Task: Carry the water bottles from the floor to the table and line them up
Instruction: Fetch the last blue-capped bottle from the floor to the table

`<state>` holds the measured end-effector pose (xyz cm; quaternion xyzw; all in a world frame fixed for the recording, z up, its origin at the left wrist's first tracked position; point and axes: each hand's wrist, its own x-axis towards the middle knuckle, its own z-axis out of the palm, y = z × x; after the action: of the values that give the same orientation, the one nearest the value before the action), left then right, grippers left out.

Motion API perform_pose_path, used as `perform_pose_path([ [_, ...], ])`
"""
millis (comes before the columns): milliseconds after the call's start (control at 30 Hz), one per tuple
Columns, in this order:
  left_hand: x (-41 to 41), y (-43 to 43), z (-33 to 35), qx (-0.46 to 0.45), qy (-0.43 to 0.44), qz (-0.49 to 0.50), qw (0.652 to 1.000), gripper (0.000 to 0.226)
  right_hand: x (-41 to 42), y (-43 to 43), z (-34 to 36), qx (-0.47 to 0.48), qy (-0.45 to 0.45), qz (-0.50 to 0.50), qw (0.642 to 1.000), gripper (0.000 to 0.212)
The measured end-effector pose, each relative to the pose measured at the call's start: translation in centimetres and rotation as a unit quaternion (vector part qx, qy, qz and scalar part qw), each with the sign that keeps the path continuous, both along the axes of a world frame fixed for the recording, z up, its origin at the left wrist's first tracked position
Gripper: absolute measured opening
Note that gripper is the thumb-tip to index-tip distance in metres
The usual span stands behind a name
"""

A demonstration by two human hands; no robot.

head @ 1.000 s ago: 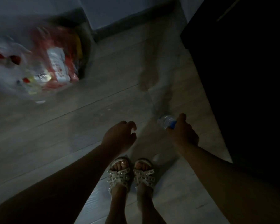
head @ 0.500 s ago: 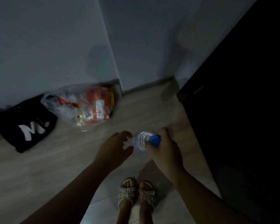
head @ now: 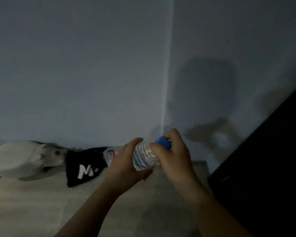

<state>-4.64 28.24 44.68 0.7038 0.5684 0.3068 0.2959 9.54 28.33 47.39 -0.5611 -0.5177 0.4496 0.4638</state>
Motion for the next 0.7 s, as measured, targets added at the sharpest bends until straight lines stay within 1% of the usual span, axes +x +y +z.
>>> perform_pose_path([
  [67, -1.9, -1.1, 4.0, 0.025, -0.028, 0.031, 0.999, 0.057, -1.9, 0.1, 3.7, 0.028, 0.043, 0.029, 0.998, 0.021],
  [167, -6.3, -3.2, 8.9, 0.055, -0.074, 0.072, 0.993, 0.055, -5.4, 0.2, 8.6, 0.051, 0.101, 0.060, 0.992, 0.016],
  [233, -9.5, -5.0, 11.5, 0.036, -0.129, 0.109, 0.985, 0.056, -8.3, 0.1, 11.4, 0.062, 0.106, 0.086, 0.989, 0.015],
  [267, -11.0, -5.9, 12.7, 0.028, -0.173, 0.142, 0.974, 0.051, -9.8, 0.0, 12.6, 0.069, 0.113, 0.103, 0.986, 0.015],
  [333, -14.0, -7.6, 14.9, 0.046, -0.262, 0.247, 0.932, 0.028, -13.1, -0.5, 14.8, 0.082, 0.148, 0.128, 0.977, 0.018],
  [367, -15.3, -8.4, 15.9, 0.049, -0.305, 0.308, 0.900, 0.018, -14.7, -0.8, 15.8, 0.085, 0.167, 0.139, 0.972, 0.020],
  [433, -17.8, -10.2, 18.1, 0.024, -0.422, 0.380, 0.823, 0.019, -18.2, -1.7, 17.3, 0.079, 0.207, 0.162, 0.962, 0.024],
  [500, -19.9, -12.6, 19.8, -0.016, -0.521, 0.395, 0.757, 0.023, -21.7, -3.0, 18.4, 0.062, 0.235, 0.189, 0.952, 0.025],
  [533, -21.1, -13.9, 20.4, -0.016, -0.542, 0.398, 0.740, 0.020, -23.4, -3.7, 18.8, 0.055, 0.238, 0.205, 0.948, 0.024],
  [600, -23.8, -16.4, 20.8, 0.015, -0.546, 0.427, 0.721, 0.013, -27.0, -5.4, 19.2, 0.038, 0.232, 0.243, 0.941, 0.021],
  [667, -26.6, -19.2, 21.2, 0.018, -0.560, 0.463, 0.687, 0.012, -30.5, -7.3, 19.3, 0.016, 0.228, 0.280, 0.933, 0.019],
  [700, -28.2, -20.5, 21.3, 0.015, -0.561, 0.478, 0.676, 0.013, -32.3, -8.3, 19.4, 0.005, 0.225, 0.297, 0.928, 0.018],
])
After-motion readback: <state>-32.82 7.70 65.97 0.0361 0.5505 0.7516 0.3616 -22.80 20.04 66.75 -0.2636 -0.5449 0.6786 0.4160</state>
